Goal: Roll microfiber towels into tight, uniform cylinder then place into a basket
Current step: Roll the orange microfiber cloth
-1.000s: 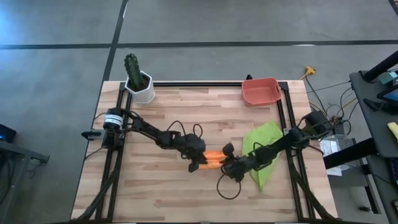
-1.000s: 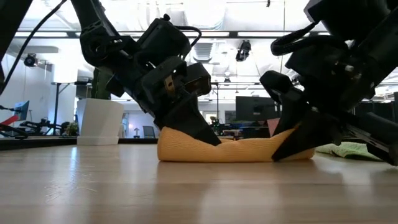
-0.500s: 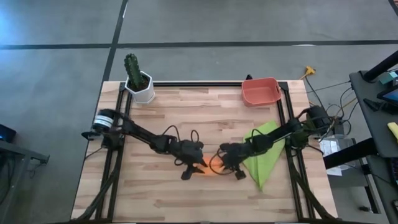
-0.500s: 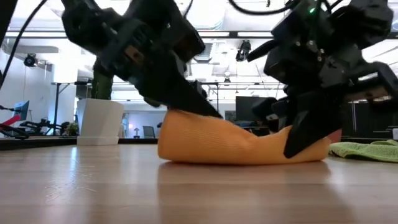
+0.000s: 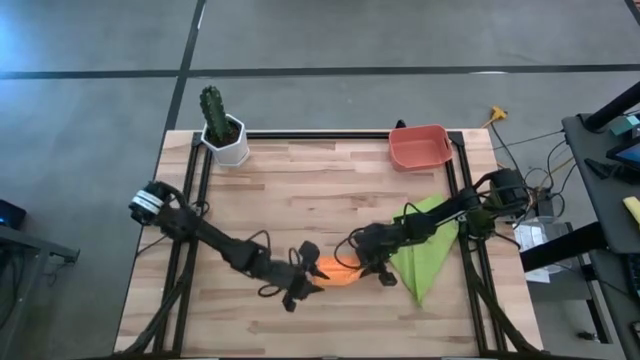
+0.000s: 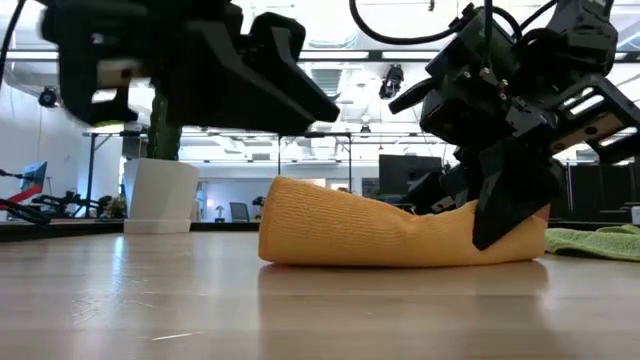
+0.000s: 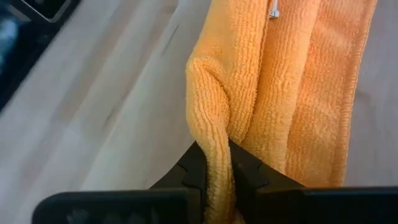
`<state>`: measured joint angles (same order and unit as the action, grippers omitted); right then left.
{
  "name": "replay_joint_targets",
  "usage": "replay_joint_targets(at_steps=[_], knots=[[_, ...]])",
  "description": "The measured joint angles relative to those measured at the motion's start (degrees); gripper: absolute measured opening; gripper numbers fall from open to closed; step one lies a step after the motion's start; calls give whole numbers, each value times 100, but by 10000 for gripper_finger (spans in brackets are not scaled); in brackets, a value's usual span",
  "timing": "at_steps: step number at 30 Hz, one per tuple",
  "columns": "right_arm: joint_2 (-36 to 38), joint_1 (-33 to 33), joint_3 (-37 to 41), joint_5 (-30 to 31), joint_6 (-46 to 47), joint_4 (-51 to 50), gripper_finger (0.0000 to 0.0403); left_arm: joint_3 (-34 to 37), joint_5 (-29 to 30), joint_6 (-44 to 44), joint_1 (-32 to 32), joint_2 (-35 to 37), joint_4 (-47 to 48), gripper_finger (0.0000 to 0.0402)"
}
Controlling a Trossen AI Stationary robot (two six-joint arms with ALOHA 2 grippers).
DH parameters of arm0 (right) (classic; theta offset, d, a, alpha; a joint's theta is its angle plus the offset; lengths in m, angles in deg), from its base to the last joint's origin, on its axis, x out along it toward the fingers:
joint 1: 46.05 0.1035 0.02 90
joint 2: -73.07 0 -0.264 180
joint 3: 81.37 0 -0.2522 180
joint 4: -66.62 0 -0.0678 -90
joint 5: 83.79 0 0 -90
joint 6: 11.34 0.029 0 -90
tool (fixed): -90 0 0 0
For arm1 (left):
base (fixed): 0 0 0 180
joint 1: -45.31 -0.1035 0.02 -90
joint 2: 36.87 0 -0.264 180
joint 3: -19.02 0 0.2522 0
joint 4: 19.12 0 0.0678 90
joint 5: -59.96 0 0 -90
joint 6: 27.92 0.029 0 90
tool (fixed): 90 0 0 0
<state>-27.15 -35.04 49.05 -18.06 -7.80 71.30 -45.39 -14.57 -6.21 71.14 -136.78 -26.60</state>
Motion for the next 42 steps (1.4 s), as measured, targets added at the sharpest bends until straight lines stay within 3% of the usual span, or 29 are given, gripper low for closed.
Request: replay_joint_targets(at_steps=[13,17,31,35,40,42], knots=[[-15,-263,12,-757,692,348,29,-632,925,-32,90,-864,602,154],[-33,-282,14,-871,851,444,29,-739,875,-382,21,-1028,690,154],[-17,-315,225,-465,1102,474,29,-997,-110,-2079,-335,-1394,1072,141],[-9,-315,296,-438,1098,487,50,-986,-717,-2621,-583,-1351,1076,102],[-4,-289,347,-429,998,483,104,-978,-1497,-3091,-873,-1336,1024,22],[5,-261,355,-431,899,479,128,-964,-1791,-3318,-986,-1336,966,10]])
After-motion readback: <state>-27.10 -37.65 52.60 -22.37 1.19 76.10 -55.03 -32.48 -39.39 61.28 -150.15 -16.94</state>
